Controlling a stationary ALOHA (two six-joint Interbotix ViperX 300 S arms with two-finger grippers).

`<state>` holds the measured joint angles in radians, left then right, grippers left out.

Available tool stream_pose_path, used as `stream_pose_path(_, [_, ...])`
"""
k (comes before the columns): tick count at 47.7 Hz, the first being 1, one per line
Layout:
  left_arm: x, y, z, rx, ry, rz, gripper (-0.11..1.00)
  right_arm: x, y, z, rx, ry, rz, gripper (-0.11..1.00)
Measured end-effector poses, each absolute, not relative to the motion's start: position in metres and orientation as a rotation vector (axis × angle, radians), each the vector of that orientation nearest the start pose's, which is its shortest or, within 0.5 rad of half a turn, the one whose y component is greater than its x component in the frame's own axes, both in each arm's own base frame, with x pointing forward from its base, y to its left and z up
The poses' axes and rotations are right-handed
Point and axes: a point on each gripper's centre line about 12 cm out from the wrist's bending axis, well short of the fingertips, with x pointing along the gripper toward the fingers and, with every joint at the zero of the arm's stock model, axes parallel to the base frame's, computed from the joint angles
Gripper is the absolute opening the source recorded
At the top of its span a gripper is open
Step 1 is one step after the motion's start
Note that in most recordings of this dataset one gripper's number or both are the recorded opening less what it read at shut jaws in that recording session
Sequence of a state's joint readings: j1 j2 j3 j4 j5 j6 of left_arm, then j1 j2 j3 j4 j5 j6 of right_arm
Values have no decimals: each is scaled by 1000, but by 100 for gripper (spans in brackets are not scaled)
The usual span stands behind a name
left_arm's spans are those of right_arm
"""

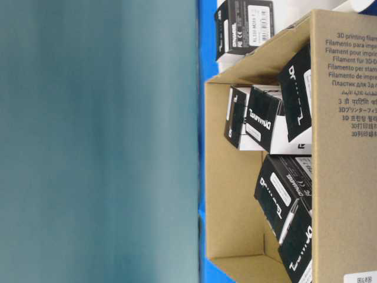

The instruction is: Pick a box that is randomly placed inside the cardboard box.

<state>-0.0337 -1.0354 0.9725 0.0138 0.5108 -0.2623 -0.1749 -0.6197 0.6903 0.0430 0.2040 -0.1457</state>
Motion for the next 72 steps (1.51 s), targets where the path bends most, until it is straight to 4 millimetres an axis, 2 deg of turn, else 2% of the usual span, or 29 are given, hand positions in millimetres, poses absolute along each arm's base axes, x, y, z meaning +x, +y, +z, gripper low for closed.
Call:
stream_pose_path(14, [176,-1,301,-243,431,52,-7,280,-29,346,-26,273,-92,98])
stream_pose_path(32, [182,-1,314,-240,314,33,-7,280,-5,355,11,199,-14,98])
stream_pose_path(45, [182,-4,314,-228,295,15,-7,273,-6,364,14,135,-21,98])
stream_pose_path(60, [180,-8,316,-105,284,-25,-7,270,-6,371,16,70,-21,98])
stream_pose_path(72, [180,-9,317,-100,281,-30,-7,263,-5,357,91,94,-23,98])
